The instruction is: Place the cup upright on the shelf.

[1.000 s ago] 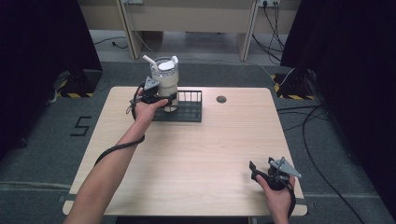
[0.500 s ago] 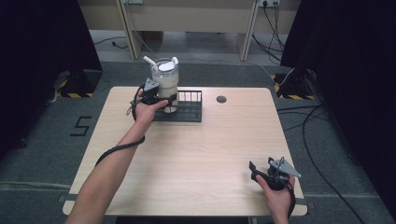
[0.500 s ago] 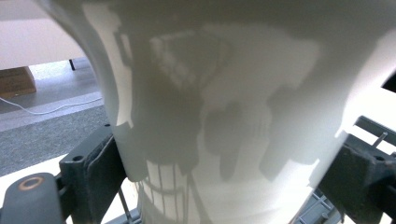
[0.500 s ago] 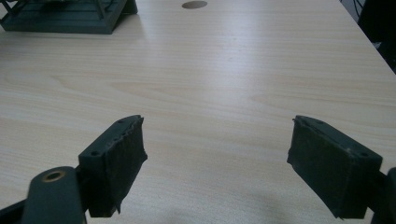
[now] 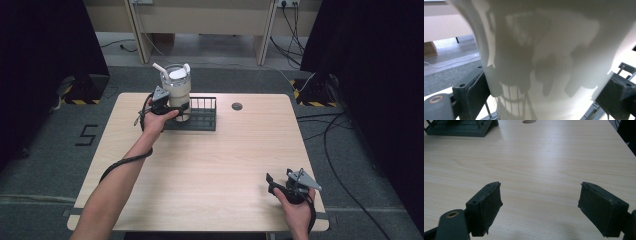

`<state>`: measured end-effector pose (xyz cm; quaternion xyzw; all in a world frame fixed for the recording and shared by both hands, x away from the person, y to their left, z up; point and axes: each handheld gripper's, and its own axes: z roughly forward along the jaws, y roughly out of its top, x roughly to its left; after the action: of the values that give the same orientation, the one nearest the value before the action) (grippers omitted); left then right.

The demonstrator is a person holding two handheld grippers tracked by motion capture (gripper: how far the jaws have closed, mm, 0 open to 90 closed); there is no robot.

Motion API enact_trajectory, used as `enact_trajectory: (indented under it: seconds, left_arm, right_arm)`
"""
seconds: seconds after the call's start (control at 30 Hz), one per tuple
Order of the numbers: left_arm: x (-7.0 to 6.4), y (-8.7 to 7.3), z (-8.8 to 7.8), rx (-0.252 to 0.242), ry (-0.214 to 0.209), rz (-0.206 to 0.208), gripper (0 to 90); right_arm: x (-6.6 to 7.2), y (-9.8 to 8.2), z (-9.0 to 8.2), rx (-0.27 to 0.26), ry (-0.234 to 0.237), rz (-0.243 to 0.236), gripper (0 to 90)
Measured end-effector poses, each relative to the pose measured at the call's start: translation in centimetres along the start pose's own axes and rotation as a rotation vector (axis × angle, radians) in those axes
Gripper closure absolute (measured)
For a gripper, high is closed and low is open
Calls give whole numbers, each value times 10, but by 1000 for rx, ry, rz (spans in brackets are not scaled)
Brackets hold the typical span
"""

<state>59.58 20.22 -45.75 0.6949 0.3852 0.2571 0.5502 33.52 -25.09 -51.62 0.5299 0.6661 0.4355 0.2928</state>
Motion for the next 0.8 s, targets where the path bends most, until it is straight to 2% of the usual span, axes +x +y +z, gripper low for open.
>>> enact_trajectory:
  seconds: [0.3,0.7,0.8]
  left_arm:
    - [-1,-1,-4,-6,4,16,93]
    - [-2,1,-16,-13,4,6,101]
    - [-2,2,-20,-23,-1,5,105]
  right_arm:
    - [-1,0,0,2,-4,-6,181]
    - [1,0,0,12,0,13,180]
    - [0,0,0,8,-1,-3,180]
